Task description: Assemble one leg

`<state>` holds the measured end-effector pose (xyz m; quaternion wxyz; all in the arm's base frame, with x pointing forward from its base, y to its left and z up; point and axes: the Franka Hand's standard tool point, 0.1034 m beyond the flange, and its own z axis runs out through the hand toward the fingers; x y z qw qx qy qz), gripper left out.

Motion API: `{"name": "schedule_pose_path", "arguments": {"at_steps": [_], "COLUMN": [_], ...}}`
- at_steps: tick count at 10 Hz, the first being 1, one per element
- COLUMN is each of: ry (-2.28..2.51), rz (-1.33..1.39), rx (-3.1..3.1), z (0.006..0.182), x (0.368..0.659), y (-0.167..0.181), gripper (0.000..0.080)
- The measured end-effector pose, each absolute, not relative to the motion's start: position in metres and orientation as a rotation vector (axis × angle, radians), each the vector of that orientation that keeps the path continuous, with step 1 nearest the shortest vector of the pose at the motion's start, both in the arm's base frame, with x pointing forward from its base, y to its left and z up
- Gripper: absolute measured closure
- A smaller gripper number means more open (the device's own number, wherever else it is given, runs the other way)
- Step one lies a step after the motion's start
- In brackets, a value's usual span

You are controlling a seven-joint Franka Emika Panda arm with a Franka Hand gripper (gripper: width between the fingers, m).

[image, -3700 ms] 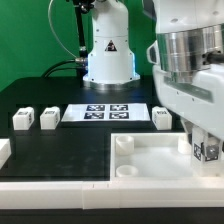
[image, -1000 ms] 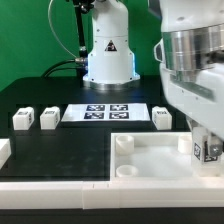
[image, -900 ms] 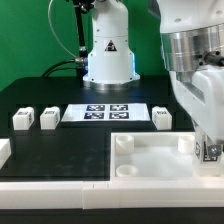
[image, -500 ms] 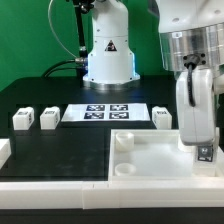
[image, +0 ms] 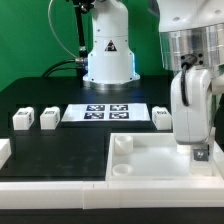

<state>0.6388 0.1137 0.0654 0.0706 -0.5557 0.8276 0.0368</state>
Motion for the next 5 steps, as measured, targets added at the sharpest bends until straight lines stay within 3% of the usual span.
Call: {"name": "schedule_pose_path", "arguments": {"at_steps": [1, 3, 4, 5], "ry": [2.48, 2.417, 2.403, 2.4], "rz": [0.109, 0.12, 0.118, 0.112], "rx": [-1.68, -1.699, -1.676, -1.686], "z": [0.067, 0.105, 0.116, 0.11], "x": [0.639, 0.65, 0.662, 0.661], "y": [0.116, 0.134, 0.137, 0.136], "gripper": [0.0178, 0.0155, 0.0151, 0.0151]}}
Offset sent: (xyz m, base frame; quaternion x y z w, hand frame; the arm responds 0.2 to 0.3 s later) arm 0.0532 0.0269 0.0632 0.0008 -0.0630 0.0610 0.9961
